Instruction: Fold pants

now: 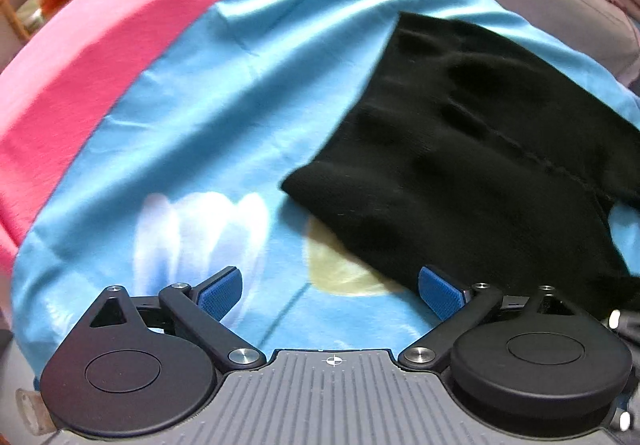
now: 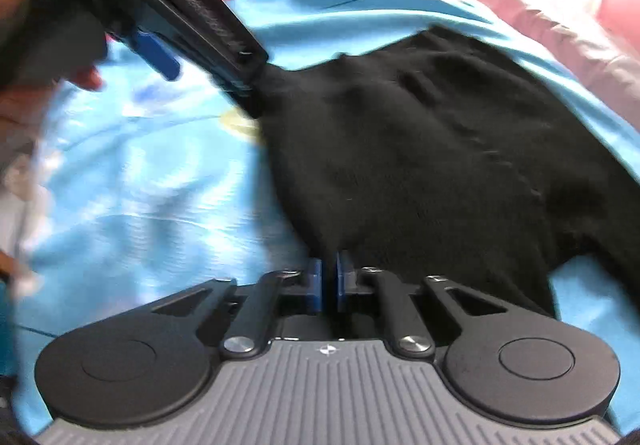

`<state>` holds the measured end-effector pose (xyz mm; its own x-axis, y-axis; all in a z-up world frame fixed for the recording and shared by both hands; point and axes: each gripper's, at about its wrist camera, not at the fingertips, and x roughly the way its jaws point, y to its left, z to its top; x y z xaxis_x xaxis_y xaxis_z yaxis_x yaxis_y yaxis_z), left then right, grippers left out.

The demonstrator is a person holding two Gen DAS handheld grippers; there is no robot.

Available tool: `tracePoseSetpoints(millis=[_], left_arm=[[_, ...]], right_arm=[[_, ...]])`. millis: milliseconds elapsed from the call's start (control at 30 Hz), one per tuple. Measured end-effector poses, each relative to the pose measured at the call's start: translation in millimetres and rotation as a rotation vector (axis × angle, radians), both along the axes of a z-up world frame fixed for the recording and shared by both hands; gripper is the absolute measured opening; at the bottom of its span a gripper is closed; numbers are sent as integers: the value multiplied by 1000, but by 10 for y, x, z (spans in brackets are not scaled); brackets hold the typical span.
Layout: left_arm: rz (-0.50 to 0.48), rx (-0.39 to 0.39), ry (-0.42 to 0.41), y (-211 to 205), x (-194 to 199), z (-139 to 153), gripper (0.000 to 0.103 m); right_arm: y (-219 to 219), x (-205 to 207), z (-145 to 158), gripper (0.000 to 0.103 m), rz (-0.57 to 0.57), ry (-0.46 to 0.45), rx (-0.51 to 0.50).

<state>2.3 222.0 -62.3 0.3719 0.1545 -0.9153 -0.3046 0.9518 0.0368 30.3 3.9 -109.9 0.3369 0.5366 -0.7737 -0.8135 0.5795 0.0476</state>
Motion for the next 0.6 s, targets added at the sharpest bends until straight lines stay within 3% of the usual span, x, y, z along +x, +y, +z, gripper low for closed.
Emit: tracePoseSetpoints(millis=[67, 100, 133, 233, 267, 300, 367, 433, 467, 500, 533, 567, 600], left_arm=[[21, 7, -9, 55, -57, 33, 103], [34, 13, -6, 92, -64, 26, 103], [46, 16, -5, 135, -58, 10, 103], [87, 26, -3, 262, -74, -9, 103], [96, 28, -2, 295, -89, -12, 103], [104, 31, -2, 331, -99, -14, 103], [121, 41, 0, 388, -102, -21, 103], [135, 56, -1, 433, -121, -12, 103], [142, 62, 1, 457, -127, -13, 103], [148, 66, 3, 476, -135, -7, 103], [154, 67, 3, 500, -141, -3, 103], [163, 69, 2, 537, -148, 1, 103], [171, 72, -2, 565, -156, 10, 103]], right_arm=[[37, -171, -1, 14, 136, -41, -41], [37, -202, -6, 21, 168, -74, -65], [28, -180, 27, 35, 185, -83, -77], [-10, 69, 275, 56, 170, -34, 55], [16, 168, 348, 58, 139, -23, 108], [90, 259, 359, 58, 108, -16, 132], [276, 475, 277, 48, 32, 11, 130], [451, 656, 103, 14, -46, 94, 106], [557, 666, -1, 16, -45, 153, 98], [659, 593, -40, 20, -13, 134, 93], [760, 440, -28, 19, 59, 16, 45], [797, 391, -16, 19, 120, -44, 12], [760, 435, 32, 20, 151, -30, 24]])
